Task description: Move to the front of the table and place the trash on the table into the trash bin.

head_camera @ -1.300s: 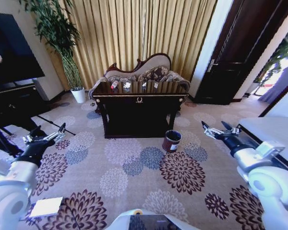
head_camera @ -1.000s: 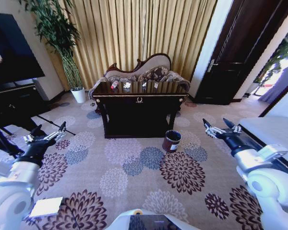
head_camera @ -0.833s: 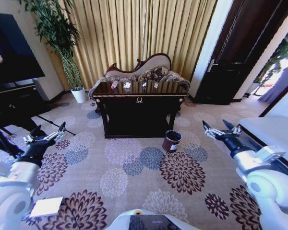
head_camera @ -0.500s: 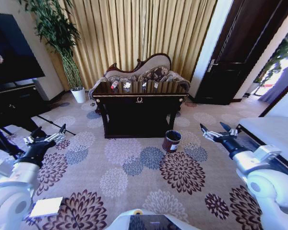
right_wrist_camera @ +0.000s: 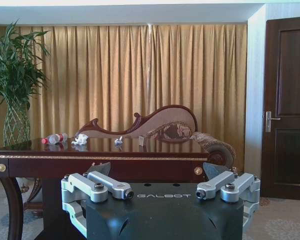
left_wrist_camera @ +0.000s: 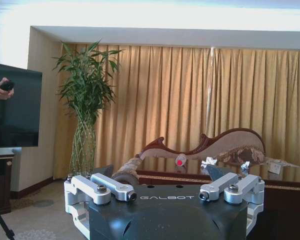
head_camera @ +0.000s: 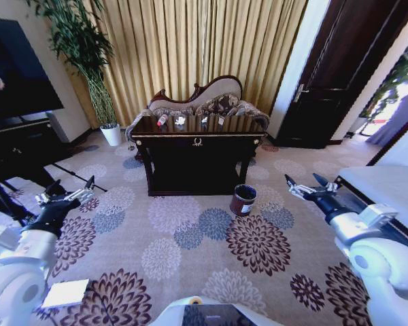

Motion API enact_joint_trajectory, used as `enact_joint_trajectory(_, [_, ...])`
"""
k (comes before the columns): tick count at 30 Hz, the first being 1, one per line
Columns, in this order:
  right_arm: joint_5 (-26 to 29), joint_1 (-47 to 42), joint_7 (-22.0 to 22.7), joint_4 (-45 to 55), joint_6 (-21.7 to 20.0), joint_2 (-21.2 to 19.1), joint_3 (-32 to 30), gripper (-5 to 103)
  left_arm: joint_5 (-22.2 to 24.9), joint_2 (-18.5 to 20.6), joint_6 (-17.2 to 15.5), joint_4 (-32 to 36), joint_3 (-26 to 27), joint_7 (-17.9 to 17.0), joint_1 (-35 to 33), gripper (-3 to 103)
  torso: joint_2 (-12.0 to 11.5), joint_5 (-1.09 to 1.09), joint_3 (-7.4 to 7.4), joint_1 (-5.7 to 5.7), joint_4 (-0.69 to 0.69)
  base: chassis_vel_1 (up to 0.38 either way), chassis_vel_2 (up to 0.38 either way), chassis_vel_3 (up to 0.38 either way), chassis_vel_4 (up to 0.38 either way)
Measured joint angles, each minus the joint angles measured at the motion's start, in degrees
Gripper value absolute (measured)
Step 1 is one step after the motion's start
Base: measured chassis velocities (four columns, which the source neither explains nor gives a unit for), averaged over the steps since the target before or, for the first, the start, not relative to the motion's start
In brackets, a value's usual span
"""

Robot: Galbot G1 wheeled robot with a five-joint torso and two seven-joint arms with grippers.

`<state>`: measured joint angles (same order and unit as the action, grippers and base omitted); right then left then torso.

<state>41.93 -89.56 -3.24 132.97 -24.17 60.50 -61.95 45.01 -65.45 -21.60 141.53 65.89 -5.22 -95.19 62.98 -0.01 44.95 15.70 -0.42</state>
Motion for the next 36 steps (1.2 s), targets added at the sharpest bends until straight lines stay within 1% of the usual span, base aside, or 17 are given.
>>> enact_joint_trajectory(14, [0.3, 0.0, 0.0, 0.1, 0.0, -0.1, 0.0, 100, 0.1, 0.1, 0.1, 0.1, 0.3, 0.0, 0.0, 100, 0.0, 0.00, 0.00, 0.00, 0.00, -0.043, 0.046, 0.041, -0.044])
enact_joint_trajectory(36, [0.8, 0.5, 0.1, -0.1, -0.2, -0.5, -0.1, 100, 0.1, 0.1, 0.2, 0.3, 0.3, 0.1, -0.1, 100, 0.0, 0.00, 0.00, 0.00, 0.00, -0.095, 0.085, 0.087, -0.086])
